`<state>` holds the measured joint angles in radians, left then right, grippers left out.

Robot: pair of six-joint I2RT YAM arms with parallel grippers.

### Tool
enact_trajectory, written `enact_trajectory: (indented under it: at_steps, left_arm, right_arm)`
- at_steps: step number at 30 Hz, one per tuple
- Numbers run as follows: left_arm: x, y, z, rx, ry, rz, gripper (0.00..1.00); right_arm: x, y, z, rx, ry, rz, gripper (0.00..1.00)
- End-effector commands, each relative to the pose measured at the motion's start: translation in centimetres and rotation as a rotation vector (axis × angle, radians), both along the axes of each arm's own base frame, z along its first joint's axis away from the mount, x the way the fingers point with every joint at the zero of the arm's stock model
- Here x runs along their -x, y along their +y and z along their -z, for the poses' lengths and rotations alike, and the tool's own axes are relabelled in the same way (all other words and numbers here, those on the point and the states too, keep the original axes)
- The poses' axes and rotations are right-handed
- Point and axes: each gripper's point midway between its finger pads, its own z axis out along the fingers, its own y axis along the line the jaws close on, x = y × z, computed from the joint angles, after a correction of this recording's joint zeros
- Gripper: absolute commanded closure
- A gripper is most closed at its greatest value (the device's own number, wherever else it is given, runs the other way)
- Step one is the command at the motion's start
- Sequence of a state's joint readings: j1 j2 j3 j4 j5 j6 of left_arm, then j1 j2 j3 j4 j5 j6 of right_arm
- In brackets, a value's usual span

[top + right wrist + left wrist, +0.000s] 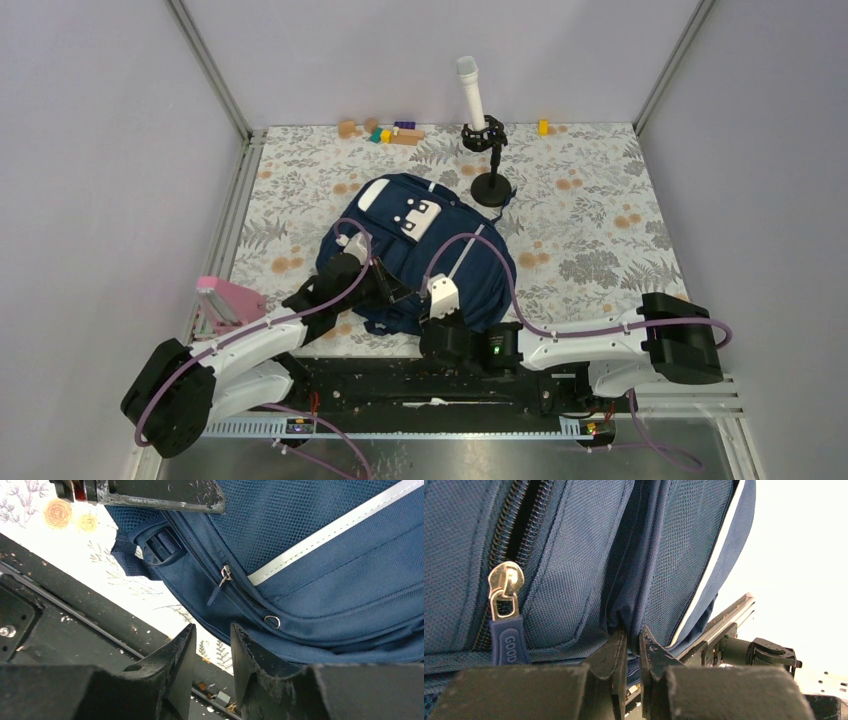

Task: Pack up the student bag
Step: Zip the student bag at the center of the board.

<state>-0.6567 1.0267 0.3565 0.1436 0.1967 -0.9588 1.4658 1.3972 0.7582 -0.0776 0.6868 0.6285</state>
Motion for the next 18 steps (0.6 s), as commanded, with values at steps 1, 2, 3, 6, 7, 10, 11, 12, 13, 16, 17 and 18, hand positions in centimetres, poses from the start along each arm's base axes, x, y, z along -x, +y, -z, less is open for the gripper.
enact_trajectory:
  at_steps: [1,2,3,6,7,10,11,12,13,16,17,18]
  left_arm:
    - [-0.7,-1.6,-4.2,0.102,-0.11,0.043,1.0]
    - [-0.7,-1.6,-4.2,0.103,-0.111,0.045,1.0]
    - [-0.7,-1.6,-4.3,0.106,-0.113,0.047,1.0]
    - [-0.5,-1.5,-4.3,0.113,-0.114,0.046,1.0]
    - [-0.5,-1.5,-4.4,0.115,-0.117,0.046,1.0]
    - [-0.4,-1.4,-4.5,0.119,-0.121,0.044,1.0]
    - [-0.4,-1.4,-4.5,0.12,-0.122,0.046,1.0]
    - [-0.4,-1.4,-4.5,0.12,-0.122,0.046,1.0]
    - [-0.3,-1.4,-4.5,0.121,-0.122,0.045,1.0]
    - [-0.4,-1.4,-4.3,0.122,-0.121,0.042,1.0]
    - [-0.4,-1.4,-4.3,0.123,-0.121,0.043,1.0]
    - [-0.4,-1.4,-4.3,0.123,-0.12,0.042,1.0]
  right_arm:
    - [0.1,0.8,-2.2,-0.114,0.069,0.087,0.6]
    - [-0.1,0.8,-2.3,-0.117,0.072,0.114,0.59]
    - [-0.4,0.7,-2.3,-0.12,0.079,0.138,0.57]
    - [-1.1,0.9,-2.0,-0.128,0.095,0.185,0.56]
    - [-1.4,1.0,-1.9,-0.13,0.093,0.199,0.56]
    - [-2.2,1.4,-1.6,-0.116,0.084,0.223,0.57]
    - [-2.3,1.6,-1.4,-0.111,0.086,0.225,0.57]
    - [-2.4,1.9,-1.4,-0.108,0.086,0.227,0.57]
    - [-2.6,2.0,-1.1,-0.1,0.086,0.23,0.57]
    - [-3.2,2.0,-0.2,-0.07,0.092,0.251,0.58]
    - [-3.4,1.9,0.1,-0.058,0.093,0.259,0.6]
    - [-3.7,1.8,0.3,-0.051,0.086,0.267,0.61]
